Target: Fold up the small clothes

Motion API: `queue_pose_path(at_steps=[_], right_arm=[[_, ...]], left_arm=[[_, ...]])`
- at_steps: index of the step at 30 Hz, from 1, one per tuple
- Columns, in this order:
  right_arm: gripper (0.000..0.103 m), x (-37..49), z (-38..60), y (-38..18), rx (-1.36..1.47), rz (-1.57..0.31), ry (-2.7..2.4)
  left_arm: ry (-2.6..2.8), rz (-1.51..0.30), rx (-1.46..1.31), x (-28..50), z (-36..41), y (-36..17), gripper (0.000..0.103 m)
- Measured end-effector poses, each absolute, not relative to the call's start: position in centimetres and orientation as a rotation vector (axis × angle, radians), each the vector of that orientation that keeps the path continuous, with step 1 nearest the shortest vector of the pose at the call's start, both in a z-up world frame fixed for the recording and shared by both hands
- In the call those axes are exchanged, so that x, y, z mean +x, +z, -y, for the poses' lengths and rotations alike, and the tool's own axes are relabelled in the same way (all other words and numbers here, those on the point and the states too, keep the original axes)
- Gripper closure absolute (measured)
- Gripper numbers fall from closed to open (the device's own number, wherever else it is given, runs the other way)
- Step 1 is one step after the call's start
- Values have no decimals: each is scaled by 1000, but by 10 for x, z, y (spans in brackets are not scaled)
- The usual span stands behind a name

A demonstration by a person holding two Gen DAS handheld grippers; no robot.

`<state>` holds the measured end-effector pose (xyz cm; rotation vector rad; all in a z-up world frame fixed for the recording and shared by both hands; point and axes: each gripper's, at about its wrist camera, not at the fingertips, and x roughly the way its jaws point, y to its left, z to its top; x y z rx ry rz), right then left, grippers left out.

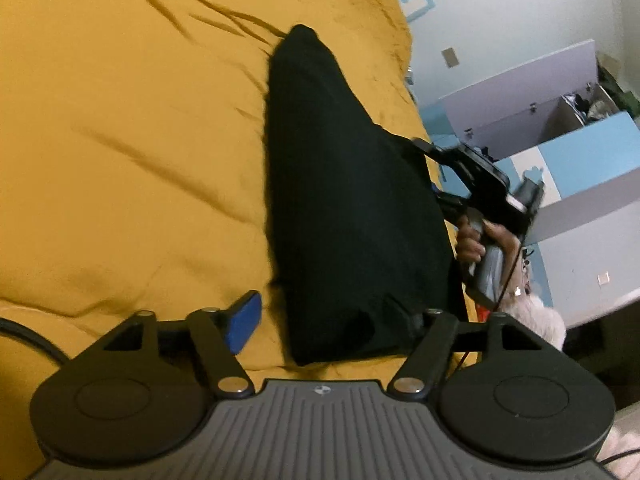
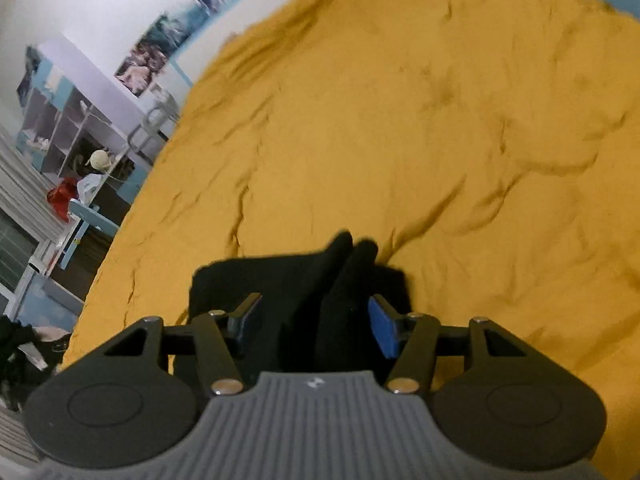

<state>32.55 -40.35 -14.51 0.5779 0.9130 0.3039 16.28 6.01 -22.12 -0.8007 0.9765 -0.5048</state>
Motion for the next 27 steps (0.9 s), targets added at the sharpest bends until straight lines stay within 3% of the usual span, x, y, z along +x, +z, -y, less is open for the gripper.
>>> queue_pose_path(at_steps=[1, 3, 5, 7, 10, 12, 13, 14, 20, 27], right_arm=[[90, 328, 405, -149, 600, -920, 316], [92, 327, 406, -150, 604, -918, 300], [93, 323, 409, -139, 576, -890, 278], [93, 317, 418, -131, 595, -855, 249], [92, 320, 428, -149, 557, -915, 214], [86, 320, 433, -167, 568, -943, 208], [68, 316, 439, -169, 593, -939, 189], [60, 311, 443, -167, 616, -926, 179], [57, 214, 471, -112, 633, -806, 281], [53, 101, 480, -101, 628, -868, 258]], left_arm=[[-511, -972, -772, 160, -54, -224, 22], [-533, -962, -733, 154, -43, -224, 28], [-604, -959, -803, 149, -43, -218, 61], [-619, -967, -776, 151, -42, -211, 86], [-617, -1004, -825, 154, -46, -228, 88], [-611, -1018, -865, 155, -50, -240, 89], [-611, -1018, -871, 153, -51, -241, 89], [-616, -1013, -858, 153, -51, -239, 89], [-629, -1018, -880, 154, -54, -242, 88], [-631, -1035, -902, 156, -61, -247, 83]])
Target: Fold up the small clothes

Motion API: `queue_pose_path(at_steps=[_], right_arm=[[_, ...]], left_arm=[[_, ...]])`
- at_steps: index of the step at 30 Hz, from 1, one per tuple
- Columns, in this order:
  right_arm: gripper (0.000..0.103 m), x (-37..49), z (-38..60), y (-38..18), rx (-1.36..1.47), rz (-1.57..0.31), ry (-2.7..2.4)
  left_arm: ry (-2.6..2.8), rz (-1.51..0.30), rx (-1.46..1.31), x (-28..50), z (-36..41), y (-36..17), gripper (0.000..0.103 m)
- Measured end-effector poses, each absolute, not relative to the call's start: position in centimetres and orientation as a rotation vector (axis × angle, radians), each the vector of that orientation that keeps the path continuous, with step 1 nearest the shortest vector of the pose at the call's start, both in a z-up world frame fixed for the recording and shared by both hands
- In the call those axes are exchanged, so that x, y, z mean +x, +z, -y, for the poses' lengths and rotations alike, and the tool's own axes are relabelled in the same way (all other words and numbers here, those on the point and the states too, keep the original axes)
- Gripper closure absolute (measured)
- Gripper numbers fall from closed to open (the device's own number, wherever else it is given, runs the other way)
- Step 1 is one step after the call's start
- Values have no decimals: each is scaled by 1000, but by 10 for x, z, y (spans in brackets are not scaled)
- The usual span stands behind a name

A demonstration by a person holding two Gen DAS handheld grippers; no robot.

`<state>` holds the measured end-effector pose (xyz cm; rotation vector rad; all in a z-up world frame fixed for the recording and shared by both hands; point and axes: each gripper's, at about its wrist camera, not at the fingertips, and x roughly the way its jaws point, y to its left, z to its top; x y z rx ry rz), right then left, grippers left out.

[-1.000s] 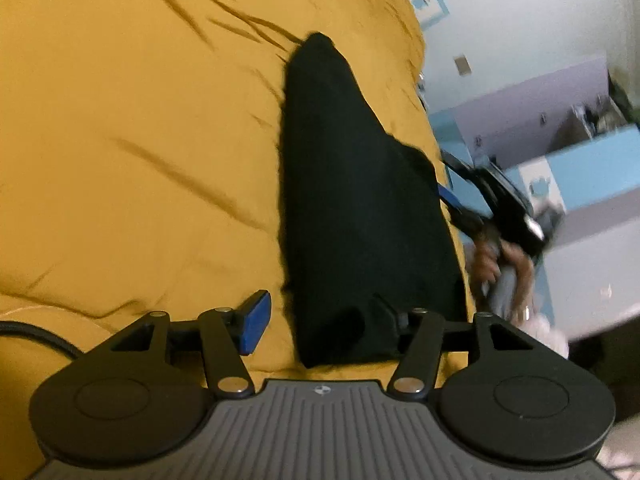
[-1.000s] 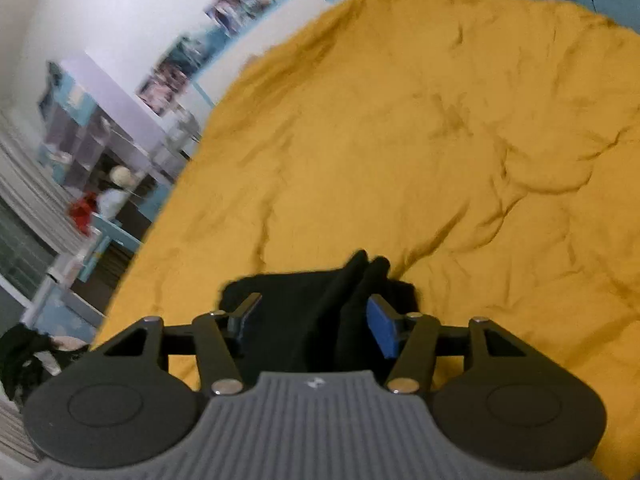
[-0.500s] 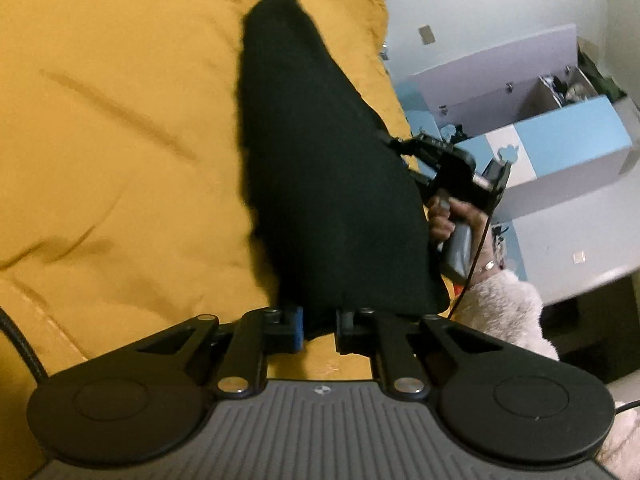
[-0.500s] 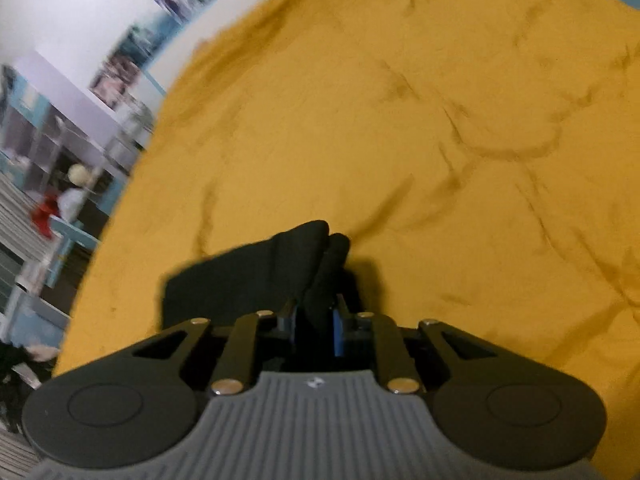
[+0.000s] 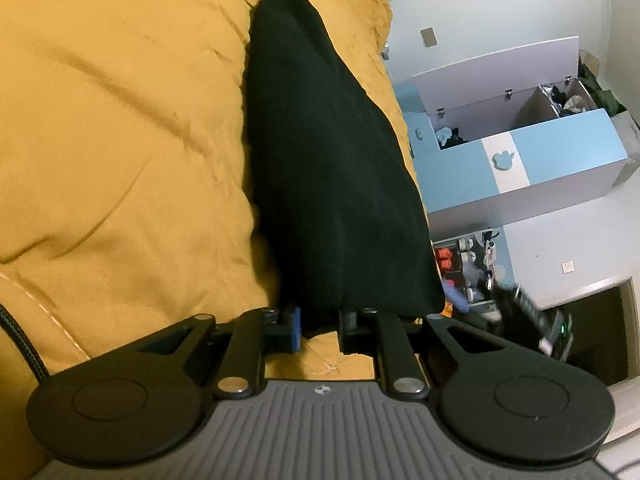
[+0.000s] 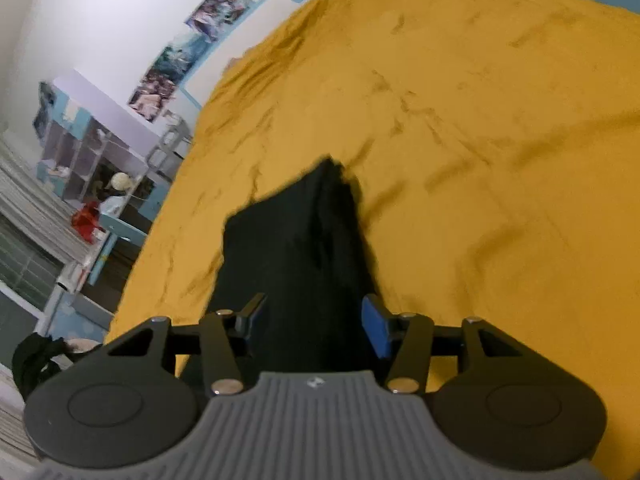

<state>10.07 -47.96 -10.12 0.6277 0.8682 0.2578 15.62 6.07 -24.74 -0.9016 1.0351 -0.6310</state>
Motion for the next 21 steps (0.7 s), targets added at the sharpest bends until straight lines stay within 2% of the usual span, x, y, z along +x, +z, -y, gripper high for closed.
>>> queue_pose_path(at_steps=[1, 3, 4, 5, 6, 11, 14, 17, 20, 21], right_arm=[[53, 95, 477, -105, 622, -880, 265], [54, 86, 471, -113, 619, -901, 268], [68, 84, 468, -114, 615, -910, 280], [86, 82, 465, -117, 591, -905, 291], [96, 83, 462, -117, 586, -908, 293], [97, 73, 473, -102, 638, -858, 252], [97, 75, 474, -128, 631, -938, 219], [98, 71, 479, -154, 695, -954, 220], [86, 67, 490, -144, 764, -926, 228], [77, 68, 491, -134, 752, -895, 219]], left_arm=[[-626, -1040, -903, 156, -61, -248, 79], [-621, -1048, -902, 158, -60, -246, 79], [-621, -1049, -899, 157, -59, -245, 79], [-623, -1049, -901, 157, -59, -245, 85], [-632, -1046, -913, 157, -60, -244, 85], [-643, -956, -917, 148, -70, -222, 91], [-611, -1038, -866, 147, -65, -239, 92], [-638, -1032, -876, 145, -68, -246, 90], [-635, -1063, -838, 141, -83, -231, 86], [-629, -1058, -802, 139, -90, -223, 84]])
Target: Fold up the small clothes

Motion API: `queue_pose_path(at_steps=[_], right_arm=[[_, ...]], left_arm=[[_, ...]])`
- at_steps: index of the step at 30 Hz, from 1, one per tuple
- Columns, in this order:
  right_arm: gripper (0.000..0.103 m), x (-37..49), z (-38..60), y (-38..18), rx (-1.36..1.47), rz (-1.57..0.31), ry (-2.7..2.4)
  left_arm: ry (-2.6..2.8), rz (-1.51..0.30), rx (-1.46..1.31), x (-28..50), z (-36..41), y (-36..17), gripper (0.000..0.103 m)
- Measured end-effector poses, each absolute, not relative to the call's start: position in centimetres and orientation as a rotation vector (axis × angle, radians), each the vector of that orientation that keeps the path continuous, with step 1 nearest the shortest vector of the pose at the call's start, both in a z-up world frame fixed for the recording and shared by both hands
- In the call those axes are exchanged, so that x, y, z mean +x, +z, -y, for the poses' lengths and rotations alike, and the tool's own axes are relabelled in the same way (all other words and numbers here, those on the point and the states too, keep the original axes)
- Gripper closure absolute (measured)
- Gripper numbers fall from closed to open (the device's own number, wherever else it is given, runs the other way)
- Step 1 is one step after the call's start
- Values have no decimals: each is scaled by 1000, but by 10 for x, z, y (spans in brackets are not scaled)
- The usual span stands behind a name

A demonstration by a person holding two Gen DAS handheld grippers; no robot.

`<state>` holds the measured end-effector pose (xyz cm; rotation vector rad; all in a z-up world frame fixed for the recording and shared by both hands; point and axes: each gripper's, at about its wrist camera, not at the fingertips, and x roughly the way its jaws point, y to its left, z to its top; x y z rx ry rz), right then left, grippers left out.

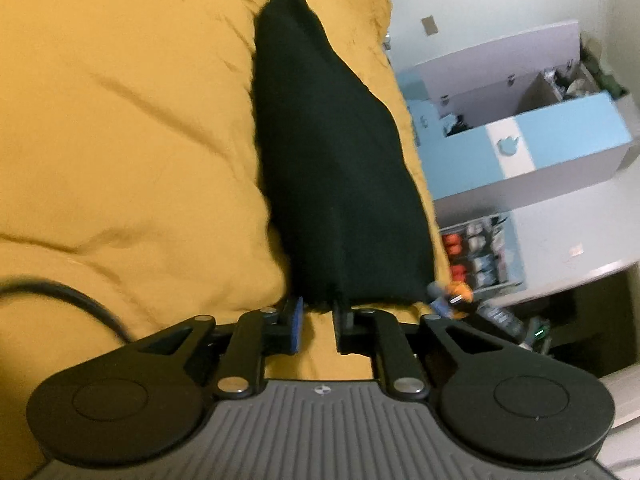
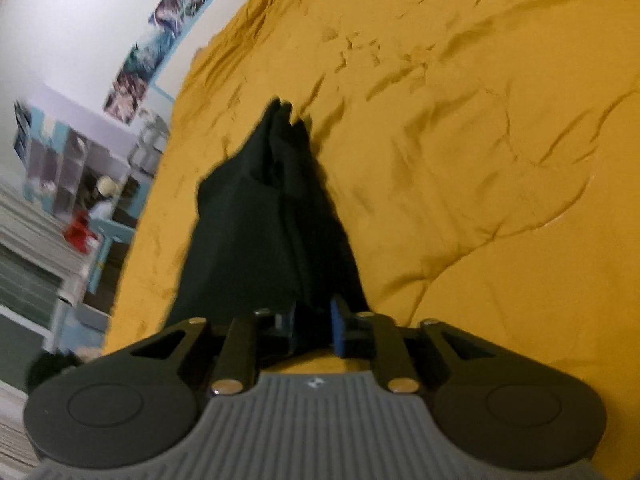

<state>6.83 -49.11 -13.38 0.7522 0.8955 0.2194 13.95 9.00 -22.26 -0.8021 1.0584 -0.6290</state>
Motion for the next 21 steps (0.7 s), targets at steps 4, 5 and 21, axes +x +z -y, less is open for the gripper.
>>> queue_pose_path(at_steps=[4, 5, 21], right_arm=[[63, 90, 478, -89, 593, -740, 279], [62, 102, 473, -84, 574, -719, 314], [57, 356, 424, -176, 689, -932, 444]], left_arm=[[-569, -998, -722, 163, -116, -197, 66], [-550, -975, -728, 176, -122, -194, 56], [-404, -887, -878, 403, -87, -249, 41]])
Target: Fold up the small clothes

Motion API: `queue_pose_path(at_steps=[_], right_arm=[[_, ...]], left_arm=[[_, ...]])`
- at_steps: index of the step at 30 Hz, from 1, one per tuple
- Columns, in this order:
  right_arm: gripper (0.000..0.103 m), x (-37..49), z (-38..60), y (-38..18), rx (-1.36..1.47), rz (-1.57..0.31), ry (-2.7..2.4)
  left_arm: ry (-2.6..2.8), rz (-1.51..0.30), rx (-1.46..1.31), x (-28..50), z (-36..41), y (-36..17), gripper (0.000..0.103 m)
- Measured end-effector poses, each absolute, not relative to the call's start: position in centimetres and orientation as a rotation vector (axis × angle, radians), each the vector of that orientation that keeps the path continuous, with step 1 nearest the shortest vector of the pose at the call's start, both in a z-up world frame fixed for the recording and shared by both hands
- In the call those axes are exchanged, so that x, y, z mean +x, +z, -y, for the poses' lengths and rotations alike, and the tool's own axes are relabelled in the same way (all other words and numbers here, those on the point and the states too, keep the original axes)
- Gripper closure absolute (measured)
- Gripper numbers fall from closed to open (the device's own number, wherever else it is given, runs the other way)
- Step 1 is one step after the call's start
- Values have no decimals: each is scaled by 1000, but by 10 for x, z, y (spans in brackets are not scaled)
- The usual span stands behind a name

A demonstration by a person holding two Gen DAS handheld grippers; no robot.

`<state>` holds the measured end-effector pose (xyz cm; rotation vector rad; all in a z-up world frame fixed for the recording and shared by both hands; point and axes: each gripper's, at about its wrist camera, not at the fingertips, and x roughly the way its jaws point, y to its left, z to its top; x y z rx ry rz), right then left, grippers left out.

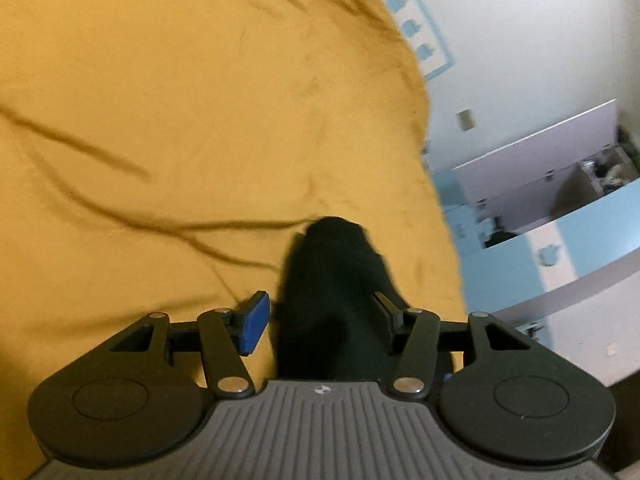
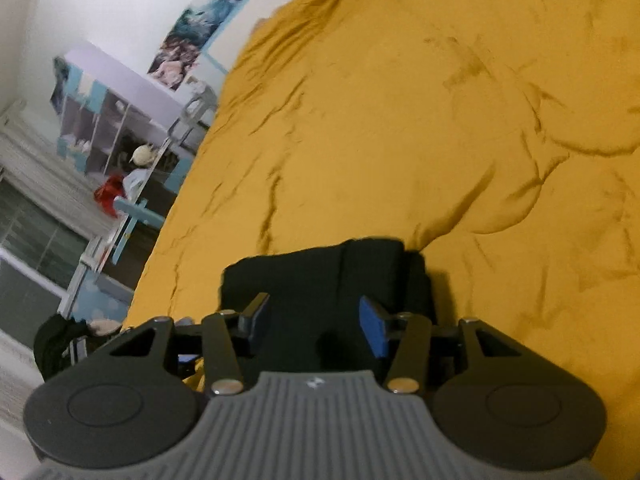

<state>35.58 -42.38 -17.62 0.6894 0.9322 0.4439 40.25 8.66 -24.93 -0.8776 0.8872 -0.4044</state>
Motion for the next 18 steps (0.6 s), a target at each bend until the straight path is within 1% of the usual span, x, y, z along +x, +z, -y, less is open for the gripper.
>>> queue_pose_path(at_steps=[1, 3, 4, 5, 7, 9, 10, 11, 12, 13, 14, 16, 18], right_arm=[[58, 359, 427, -181, 715, -929, 440], [59, 366, 436, -194, 777, -926, 440], [60, 368, 437, -197, 794, -927, 440], [60, 371, 439, -201, 806, -931, 438], [63, 369, 442, -206, 824, -938, 425], [64, 368, 445, -208, 847, -936, 424], [65, 366, 446, -207, 851, -934, 422], [65, 361, 448, -204, 855, -927, 419], [63, 356, 448, -198, 860, -912, 417], [56, 345, 455, -191, 866, -885, 428], [52, 341, 462, -184, 870, -860, 454], [38, 328, 476, -176, 878, -842, 503], [35, 315, 490, -172, 849, -870, 515]], left_arm=[[-396, -888, -888, 409, -83, -254, 41], [-426, -842, -911, 418, -78, -259, 53], [-444, -823, -921, 423, -77, -260, 71], [-453, -832, -928, 429, -75, -261, 82], [-449, -855, -932, 435, -74, -265, 88], [-449, -868, -944, 437, -78, -267, 87], [-451, -883, -955, 436, -82, -268, 80], [-458, -890, -975, 432, -87, -267, 76], [-480, -896, -985, 427, -93, -264, 76], [-492, -897, -972, 422, -99, -257, 76], [-513, -890, -942, 411, -106, -248, 76], [-577, -888, -855, 385, -115, -229, 76], [-636, -919, -795, 347, -123, -212, 76]])
